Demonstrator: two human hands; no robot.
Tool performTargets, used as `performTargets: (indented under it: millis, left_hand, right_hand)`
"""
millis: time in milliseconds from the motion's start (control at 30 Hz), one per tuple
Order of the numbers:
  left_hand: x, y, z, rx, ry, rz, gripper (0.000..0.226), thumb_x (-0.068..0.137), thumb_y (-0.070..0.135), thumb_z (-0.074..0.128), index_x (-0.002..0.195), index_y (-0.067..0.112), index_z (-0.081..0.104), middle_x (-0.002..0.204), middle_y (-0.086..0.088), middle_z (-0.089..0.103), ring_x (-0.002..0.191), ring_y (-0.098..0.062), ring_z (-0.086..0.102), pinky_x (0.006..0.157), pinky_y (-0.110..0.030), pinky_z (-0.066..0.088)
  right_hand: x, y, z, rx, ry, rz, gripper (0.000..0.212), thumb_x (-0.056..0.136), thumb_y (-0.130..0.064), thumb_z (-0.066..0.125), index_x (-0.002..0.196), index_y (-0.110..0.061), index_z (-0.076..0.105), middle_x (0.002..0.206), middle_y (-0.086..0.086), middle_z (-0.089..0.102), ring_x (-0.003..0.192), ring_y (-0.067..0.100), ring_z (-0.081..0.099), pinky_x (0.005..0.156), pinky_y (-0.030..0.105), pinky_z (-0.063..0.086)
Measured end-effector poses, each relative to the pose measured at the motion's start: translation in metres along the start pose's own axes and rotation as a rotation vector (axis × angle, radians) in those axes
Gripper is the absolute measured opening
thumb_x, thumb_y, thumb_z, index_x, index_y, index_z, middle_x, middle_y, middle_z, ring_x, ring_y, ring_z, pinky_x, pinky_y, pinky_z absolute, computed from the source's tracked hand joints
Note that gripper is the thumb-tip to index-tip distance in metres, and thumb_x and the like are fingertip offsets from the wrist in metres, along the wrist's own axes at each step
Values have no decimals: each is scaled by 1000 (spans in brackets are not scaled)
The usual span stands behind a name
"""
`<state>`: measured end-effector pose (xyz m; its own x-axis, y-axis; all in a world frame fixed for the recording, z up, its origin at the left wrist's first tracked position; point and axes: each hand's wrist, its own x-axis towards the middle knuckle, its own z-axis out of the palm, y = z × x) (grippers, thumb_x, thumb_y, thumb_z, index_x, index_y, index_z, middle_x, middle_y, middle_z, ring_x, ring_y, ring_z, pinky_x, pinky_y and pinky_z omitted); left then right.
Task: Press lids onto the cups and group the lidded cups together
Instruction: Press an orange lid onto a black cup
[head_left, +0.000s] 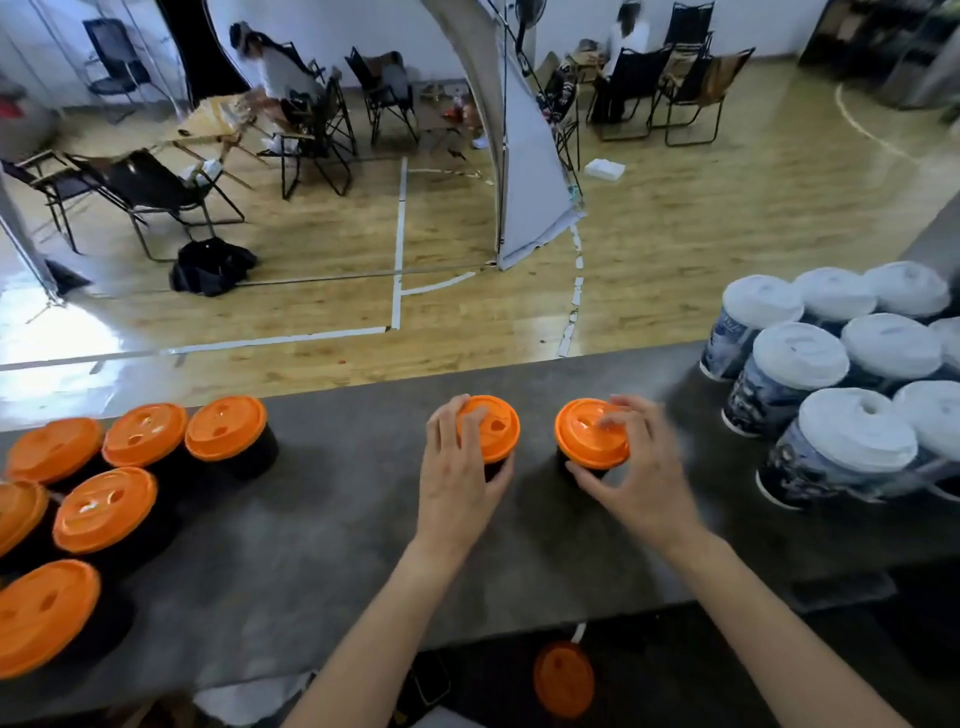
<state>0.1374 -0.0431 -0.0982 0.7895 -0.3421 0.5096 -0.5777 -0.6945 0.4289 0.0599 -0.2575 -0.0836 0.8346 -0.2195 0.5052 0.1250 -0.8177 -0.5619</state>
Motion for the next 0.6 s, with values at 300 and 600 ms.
performTargets:
  millis: [300, 600]
  left_hand:
    - [-5, 44, -27, 19, 68, 81, 57, 94, 35, 70, 140, 8, 53, 155, -12, 44, 151, -28, 35, 127, -47, 22]
    - [-24, 108, 27, -753, -142, -408, 31, 107, 25, 43, 134, 21, 58, 128, 11, 66, 125, -14, 61, 108, -41, 48]
  right_hand:
    - [-6, 10, 8, 366, -112, 202, 106, 65, -27, 95, 148, -18, 29, 145, -8, 45, 135, -5, 41, 111, 10, 30]
    - [-37, 27, -27, 543, -445, 102, 111, 63, -15, 93, 150, -26, 24, 147, -34, 36, 137, -3, 42, 109, 12, 33]
